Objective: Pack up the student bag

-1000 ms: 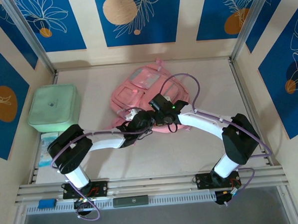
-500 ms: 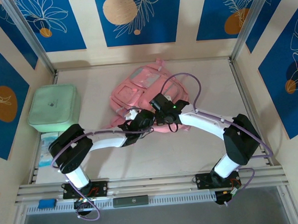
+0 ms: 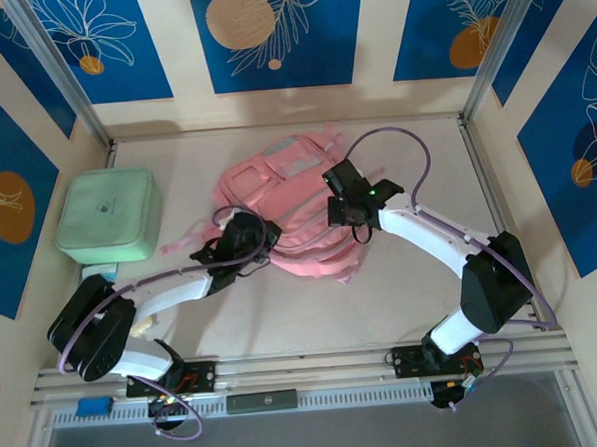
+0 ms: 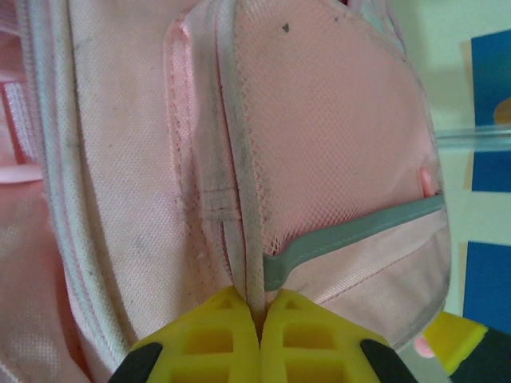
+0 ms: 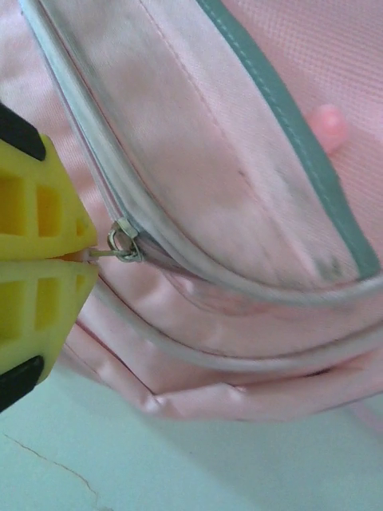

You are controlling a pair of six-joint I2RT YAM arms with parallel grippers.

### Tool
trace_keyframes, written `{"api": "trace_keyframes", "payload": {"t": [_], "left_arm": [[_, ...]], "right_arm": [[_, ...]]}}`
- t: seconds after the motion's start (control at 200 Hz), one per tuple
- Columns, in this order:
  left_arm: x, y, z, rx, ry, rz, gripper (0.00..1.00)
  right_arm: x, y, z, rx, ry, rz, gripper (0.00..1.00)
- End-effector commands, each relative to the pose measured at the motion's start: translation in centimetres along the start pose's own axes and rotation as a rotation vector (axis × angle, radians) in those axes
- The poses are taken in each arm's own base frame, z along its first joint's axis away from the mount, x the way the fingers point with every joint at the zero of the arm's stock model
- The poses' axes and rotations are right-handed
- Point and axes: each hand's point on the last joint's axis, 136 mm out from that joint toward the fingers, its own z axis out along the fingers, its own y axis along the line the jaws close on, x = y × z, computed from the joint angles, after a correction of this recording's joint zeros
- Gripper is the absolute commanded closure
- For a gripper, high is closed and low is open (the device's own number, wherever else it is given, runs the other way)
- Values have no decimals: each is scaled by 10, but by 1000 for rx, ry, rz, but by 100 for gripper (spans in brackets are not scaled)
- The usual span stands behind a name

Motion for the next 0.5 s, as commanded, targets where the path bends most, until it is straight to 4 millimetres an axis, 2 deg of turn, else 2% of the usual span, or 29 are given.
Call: {"api": "trace_keyframes", "payload": {"t": [0.0,0.095,0.245,0.33,0.42,0.495], "left_arm": [[-38,42,-17,-123,-26,117,100],[-70,47,-26,-152,-1,176,100],[-118,44,-26,-160,-11,258,100],[-135,34,-23,-111,3,268,100],[-135,23,-30,-89,21,280,81],[-123,28,-41,-102,13,223,62]], "right_arm": [[1,-21,-16,97,5,-37,100],[25,-6,-22,57,43,-38,100],[72,51,-21,-85,146,-14,100],[79,72,-22,-61,145,-28,100],[79,92,-19,-104,166,-22,100],[81,101,-17,-140,182,-3,100]]}}
